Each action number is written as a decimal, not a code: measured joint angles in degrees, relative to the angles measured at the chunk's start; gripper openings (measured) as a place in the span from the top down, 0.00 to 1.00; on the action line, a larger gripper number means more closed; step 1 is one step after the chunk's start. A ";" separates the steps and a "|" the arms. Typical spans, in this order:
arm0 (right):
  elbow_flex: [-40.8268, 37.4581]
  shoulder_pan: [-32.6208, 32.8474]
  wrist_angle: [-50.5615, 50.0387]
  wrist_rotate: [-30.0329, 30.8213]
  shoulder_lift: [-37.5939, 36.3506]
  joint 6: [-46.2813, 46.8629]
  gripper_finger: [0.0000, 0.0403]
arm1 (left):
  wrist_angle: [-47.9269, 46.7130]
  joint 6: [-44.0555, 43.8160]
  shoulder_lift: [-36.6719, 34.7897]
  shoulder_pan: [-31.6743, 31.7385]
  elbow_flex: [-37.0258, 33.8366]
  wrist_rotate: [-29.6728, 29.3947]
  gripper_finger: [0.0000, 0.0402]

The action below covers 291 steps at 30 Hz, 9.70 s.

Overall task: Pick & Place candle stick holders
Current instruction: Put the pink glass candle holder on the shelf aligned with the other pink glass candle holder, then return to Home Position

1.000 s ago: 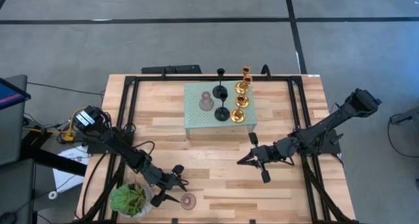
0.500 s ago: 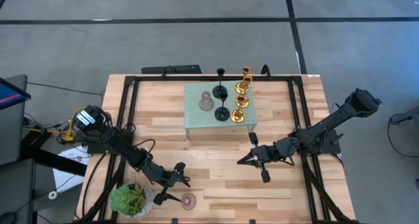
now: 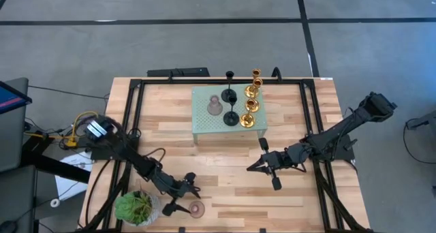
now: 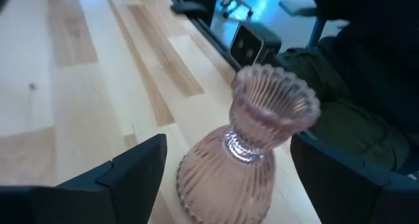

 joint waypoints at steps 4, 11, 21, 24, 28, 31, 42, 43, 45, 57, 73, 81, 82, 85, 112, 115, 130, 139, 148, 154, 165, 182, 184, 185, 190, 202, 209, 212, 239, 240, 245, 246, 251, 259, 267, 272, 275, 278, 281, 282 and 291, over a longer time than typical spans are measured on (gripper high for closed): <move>-0.01 0.00 -0.20 0.00 -0.02 0.01 1.00 | 0.36 -0.02 3.44 -0.04 2.33 1.30 0.19; 0.00 0.00 -0.43 0.00 -0.02 0.02 1.00 | 0.83 0.02 5.68 -0.37 6.56 3.23 0.19; -0.02 0.00 -0.46 0.00 -0.02 0.02 1.00 | 0.63 0.20 6.80 -0.33 7.66 1.44 0.19; -0.02 0.00 -0.50 0.00 -0.02 0.02 1.00 | 1.09 0.04 8.04 -0.30 7.66 1.06 0.19; -0.01 0.00 -0.68 -0.02 -0.02 0.02 1.00 | 2.66 0.03 9.25 -0.32 7.66 1.01 0.20; -0.02 0.00 -0.68 0.00 -0.02 0.02 1.00 | 2.96 0.03 9.31 -0.32 7.66 1.00 0.25; 0.00 0.00 -0.85 -0.02 -0.02 0.02 1.00 | 3.29 0.03 9.31 -0.30 7.66 0.93 0.51; -0.01 0.00 -0.86 -0.02 -0.02 0.02 1.00 | 3.34 0.05 9.31 -0.30 7.66 0.92 0.52; -0.02 0.00 -0.87 -0.02 -0.02 0.04 1.00 | 3.53 0.05 9.29 -0.30 7.68 0.92 0.54; -0.01 0.00 -0.86 -0.02 -0.02 0.04 1.00 | 3.88 0.03 9.26 -0.27 7.68 0.81 0.56; -0.02 0.00 -1.51 -0.02 -0.02 0.04 1.00 | 4.04 0.16 9.03 1.32 7.66 -0.34 0.57; 0.00 0.00 -2.26 -0.02 -0.02 0.00 1.00 | 3.55 0.00 7.18 2.69 7.62 -0.34 0.65; -0.02 0.00 -2.29 -0.04 -0.02 -0.02 1.00 | 3.52 -0.02 6.68 2.86 7.62 -0.32 0.66; 0.00 0.00 -2.99 -0.04 -0.02 -0.09 1.00 | 2.99 -0.01 5.11 3.64 7.62 -0.30 0.68; 0.00 0.00 -7.64 -0.04 -0.02 -0.13 1.00 | -15.54 1.56 -15.88 13.39 7.55 -7.52 0.68; 0.00 0.00 -7.89 -0.04 -0.02 -0.13 1.00 | -17.07 3.45 -19.25 14.59 7.55 -7.94 0.67; 0.00 -0.15 -9.34 -0.02 -0.04 -1.07 1.00 | -19.70 10.37 -28.80 27.11 7.57 -11.92 0.65; 0.00 -0.15 -10.20 -0.02 -0.04 -1.07 1.00 | -19.52 10.74 -28.85 36.48 7.57 -11.95 0.67; 0.00 -0.15 -10.33 -0.02 -0.04 -1.06 1.00 | -19.58 10.72 -28.68 41.10 7.60 -11.88 0.68; 0.00 -0.15 -10.32 -0.02 -0.04 -1.07 1.00 | -20.87 10.69 -28.67 42.83 7.61 -11.83 0.65; -0.01 -0.15 -10.42 -0.02 -0.04 -1.07 1.00 | -18.65 8.90 -24.14 44.24 6.55 -11.69 0.69; -0.01 -0.43 -10.54 -0.02 -0.04 -1.05 1.00 | -17.70 9.05 -24.72 43.94 6.24 -11.58 0.24; 0.00 -0.44 -10.54 -0.02 -0.04 -1.05 1.00 | -17.71 9.07 -24.72 43.94 6.24 -11.58 0.20; 0.00 -0.44 -10.54 -0.02 -0.04 -1.05 1.00 | -17.70 9.08 -24.72 43.94 6.24 -11.58 0.19; 0.00 -0.44 -10.56 -0.02 -0.04 -1.05 1.00 | -17.70 9.21 -24.72 43.94 6.26 -11.67 0.10; 0.00 -0.44 -10.56 -0.02 -0.04 -1.03 1.00 | -18.81 9.23 -24.90 43.94 6.29 -11.67 0.10; 0.00 -0.44 -10.75 -0.02 -0.04 -1.03 1.00 | -28.31 9.23 -30.62 43.94 6.33 -11.67 0.12; -0.01 -0.44 -10.75 -0.02 -0.04 -1.03 1.00 | -31.61 9.23 -34.16 43.94 6.33 -11.67 0.13; -0.02 -0.44 -10.84 -0.02 -0.73 -3.87 1.00 | -50.97 0.51 -45.92 36.70 6.20 7.83 0.46; -0.02 -0.51 -10.71 -0.02 -1.26 -4.44 1.00 | -50.95 0.17 -45.92 36.22 6.20 7.80 0.49; -0.02 -1.55 -12.13 -0.02 -6.15 -6.20 1.00 | -50.93 -0.04 -45.92 35.01 6.20 7.68 0.66; -0.02 -1.86 -13.10 -0.02 -7.44 -6.19 1.00 | -50.91 -0.04 -45.92 34.98 6.20 7.67 0.69; -0.02 -3.14 -19.27 -0.02 -14.27 -6.19 1.00 | -50.82 -0.04 -45.92 34.98 6.20 7.67 0.79; -0.02 -3.98 -24.04 -0.01 -24.58 -6.16 1.00 | -47.47 -0.48 -45.88 34.98 6.20 7.66 0.82; 0.00 -4.79 -31.14 -0.02 -31.27 -7.89 1.00 | -44.76 7.19 -47.49 32.36 6.24 7.20 0.88; 0.00 -6.16 -32.83 -2.73 -32.14 -5.79 1.00 | -44.48 12.24 -48.89 26.97 6.24 0.81 0.98; 0.00 -7.33 -33.03 -7.78 -32.34 -7.63 1.00 | -44.53 14.58 -49.42 23.30 6.24 -4.19 0.99; -0.02 -9.31 -33.37 -9.55 -32.80 -9.06 1.00 | -45.12 17.94 -49.93 20.17 6.24 -9.84 0.99; 0.00 -12.27 -34.24 -12.47 -34.86 -9.95 1.00 | -46.38 19.40 -51.62 18.66 6.24 -11.36 0.99; 0.00 -13.32 -34.94 -13.79 -35.59 -10.06 1.00 | -47.38 19.65 -52.44 18.43 6.18 -11.40 0.99; 0.02 -20.54 -38.77 -21.46 -43.64 -10.28 1.00 | -47.82 19.72 -58.46 22.89 3.31 -7.21 0.99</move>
